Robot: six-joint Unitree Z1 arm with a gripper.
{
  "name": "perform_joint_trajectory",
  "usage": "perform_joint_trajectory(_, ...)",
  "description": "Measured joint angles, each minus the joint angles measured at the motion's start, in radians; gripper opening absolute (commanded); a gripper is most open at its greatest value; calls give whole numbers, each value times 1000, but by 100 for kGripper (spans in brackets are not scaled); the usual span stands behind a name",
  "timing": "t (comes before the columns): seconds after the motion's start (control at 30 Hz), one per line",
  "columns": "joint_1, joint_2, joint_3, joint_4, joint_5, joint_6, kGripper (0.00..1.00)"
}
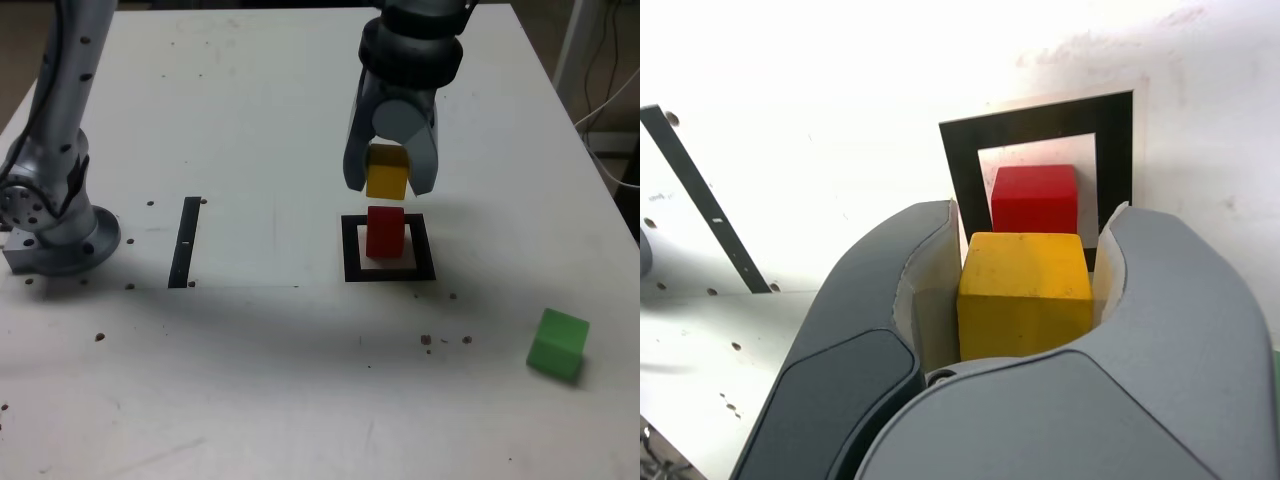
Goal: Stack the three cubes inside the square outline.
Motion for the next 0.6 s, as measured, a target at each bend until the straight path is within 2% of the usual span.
perform_joint_trajectory(0.27, 5, 6, 43, -47, -36, -2, 35)
perform_joint_trajectory(0.6, 29, 22, 93, -93, -48, -3, 35)
